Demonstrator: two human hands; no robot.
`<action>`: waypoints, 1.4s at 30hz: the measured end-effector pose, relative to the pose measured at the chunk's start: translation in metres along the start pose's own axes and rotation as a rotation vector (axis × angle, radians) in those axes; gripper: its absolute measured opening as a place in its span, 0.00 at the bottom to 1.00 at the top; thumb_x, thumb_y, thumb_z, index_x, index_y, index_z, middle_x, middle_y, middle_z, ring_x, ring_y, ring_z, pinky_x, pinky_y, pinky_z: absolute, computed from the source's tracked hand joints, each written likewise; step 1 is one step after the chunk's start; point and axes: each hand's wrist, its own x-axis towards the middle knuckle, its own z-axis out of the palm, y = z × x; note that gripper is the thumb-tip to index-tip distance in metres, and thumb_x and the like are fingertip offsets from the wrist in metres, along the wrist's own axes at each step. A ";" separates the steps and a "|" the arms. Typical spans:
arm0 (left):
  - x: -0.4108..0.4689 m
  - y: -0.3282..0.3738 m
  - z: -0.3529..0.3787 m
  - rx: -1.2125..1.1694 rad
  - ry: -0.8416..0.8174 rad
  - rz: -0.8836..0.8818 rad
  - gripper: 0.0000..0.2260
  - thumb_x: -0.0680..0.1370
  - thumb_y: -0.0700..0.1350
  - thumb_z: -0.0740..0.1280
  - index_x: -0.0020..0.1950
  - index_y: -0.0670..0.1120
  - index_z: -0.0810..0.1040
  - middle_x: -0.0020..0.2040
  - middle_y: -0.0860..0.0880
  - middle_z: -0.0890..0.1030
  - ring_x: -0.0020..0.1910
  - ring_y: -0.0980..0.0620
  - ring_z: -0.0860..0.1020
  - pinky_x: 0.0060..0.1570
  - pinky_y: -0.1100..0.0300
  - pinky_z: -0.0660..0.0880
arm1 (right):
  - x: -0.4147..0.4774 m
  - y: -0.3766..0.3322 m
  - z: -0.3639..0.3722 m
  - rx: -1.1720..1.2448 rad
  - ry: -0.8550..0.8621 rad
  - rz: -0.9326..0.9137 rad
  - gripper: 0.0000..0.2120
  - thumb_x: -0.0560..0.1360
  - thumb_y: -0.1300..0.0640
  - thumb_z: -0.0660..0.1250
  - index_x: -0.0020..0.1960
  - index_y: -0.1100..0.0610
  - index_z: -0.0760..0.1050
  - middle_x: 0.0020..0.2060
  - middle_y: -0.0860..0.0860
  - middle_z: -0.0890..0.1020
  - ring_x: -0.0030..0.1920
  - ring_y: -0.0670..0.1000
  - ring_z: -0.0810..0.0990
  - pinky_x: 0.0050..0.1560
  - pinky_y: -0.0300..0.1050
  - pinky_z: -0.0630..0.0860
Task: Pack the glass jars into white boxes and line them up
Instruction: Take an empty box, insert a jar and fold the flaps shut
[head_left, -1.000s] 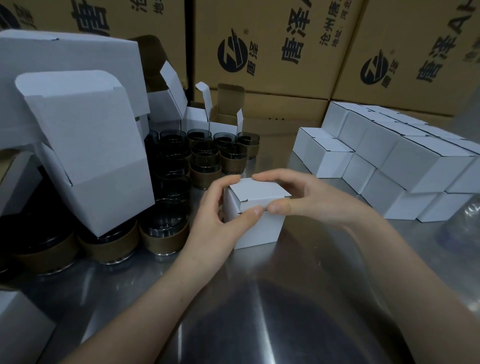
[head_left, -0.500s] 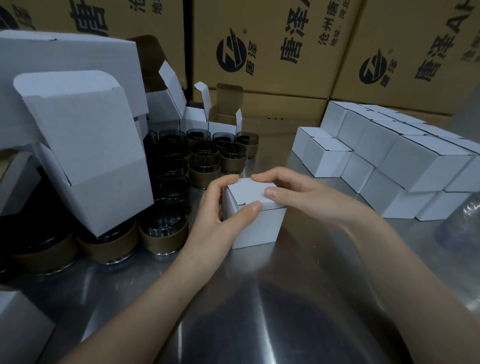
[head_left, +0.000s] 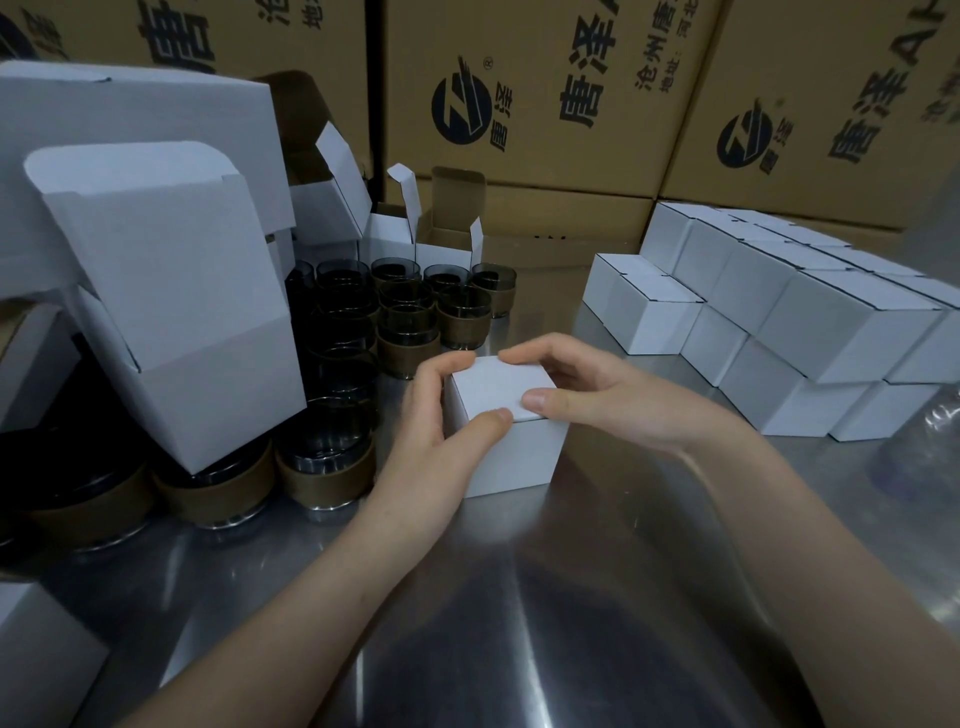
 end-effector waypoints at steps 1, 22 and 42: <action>0.000 0.001 0.001 0.000 0.001 -0.005 0.21 0.68 0.52 0.67 0.61 0.61 0.70 0.63 0.53 0.73 0.64 0.51 0.73 0.65 0.43 0.71 | 0.000 0.000 0.000 -0.001 0.000 -0.001 0.15 0.77 0.56 0.68 0.63 0.45 0.74 0.61 0.49 0.77 0.63 0.46 0.76 0.65 0.43 0.72; -0.007 0.003 0.007 0.106 0.088 0.087 0.24 0.67 0.58 0.70 0.62 0.60 0.71 0.65 0.52 0.72 0.66 0.53 0.72 0.67 0.47 0.70 | -0.001 -0.019 0.024 -0.211 0.338 0.030 0.13 0.72 0.37 0.66 0.53 0.40 0.80 0.55 0.48 0.73 0.48 0.37 0.71 0.45 0.30 0.64; -0.009 -0.010 0.011 0.456 0.149 0.229 0.23 0.74 0.48 0.72 0.67 0.53 0.71 0.62 0.55 0.72 0.62 0.59 0.72 0.60 0.61 0.70 | -0.001 -0.012 0.016 -0.396 0.500 0.049 0.18 0.66 0.50 0.72 0.56 0.43 0.74 0.57 0.46 0.75 0.55 0.46 0.72 0.44 0.35 0.67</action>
